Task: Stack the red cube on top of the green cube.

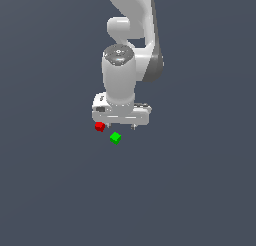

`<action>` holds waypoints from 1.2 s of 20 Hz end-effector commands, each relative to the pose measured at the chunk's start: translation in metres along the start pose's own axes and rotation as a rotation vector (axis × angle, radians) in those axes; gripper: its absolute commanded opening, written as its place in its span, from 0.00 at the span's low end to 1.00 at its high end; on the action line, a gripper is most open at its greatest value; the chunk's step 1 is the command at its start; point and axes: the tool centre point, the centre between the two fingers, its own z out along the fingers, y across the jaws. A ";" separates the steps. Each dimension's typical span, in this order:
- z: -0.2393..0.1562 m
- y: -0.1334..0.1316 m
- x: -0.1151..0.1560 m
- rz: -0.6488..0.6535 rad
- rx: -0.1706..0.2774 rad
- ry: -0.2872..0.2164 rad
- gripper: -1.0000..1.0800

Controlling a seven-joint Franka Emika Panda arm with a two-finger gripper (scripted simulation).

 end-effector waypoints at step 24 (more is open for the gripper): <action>0.086 0.107 -0.083 0.207 0.009 -0.014 0.96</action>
